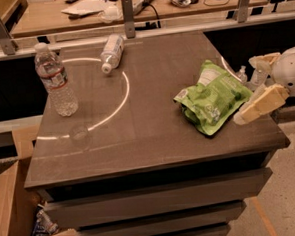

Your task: Move green rice chip bag near blue plastic bottle

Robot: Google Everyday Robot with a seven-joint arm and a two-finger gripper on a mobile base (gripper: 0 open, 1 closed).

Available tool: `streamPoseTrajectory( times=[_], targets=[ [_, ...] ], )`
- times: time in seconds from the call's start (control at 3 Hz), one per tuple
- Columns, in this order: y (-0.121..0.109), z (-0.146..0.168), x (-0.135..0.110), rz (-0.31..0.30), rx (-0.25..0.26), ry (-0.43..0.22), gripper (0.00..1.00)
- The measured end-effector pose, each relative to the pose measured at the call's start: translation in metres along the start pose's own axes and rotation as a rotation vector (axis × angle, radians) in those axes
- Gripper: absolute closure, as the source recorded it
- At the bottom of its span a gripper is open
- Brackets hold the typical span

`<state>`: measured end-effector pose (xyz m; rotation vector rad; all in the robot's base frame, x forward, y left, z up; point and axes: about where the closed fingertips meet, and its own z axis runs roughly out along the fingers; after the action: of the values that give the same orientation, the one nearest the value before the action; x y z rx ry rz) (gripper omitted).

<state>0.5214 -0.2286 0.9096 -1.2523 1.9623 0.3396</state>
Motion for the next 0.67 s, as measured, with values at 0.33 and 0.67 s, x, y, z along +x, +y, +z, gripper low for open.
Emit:
streamPoseTrajectory(
  times=[0.33,0.67],
  targets=[
    [0.001,0.011,-0.001,-0.002,-0.014,-0.044,0.0],
    [-0.002,0.025,-0.009,-0.014,-0.02,-0.085,0.0]
  ],
)
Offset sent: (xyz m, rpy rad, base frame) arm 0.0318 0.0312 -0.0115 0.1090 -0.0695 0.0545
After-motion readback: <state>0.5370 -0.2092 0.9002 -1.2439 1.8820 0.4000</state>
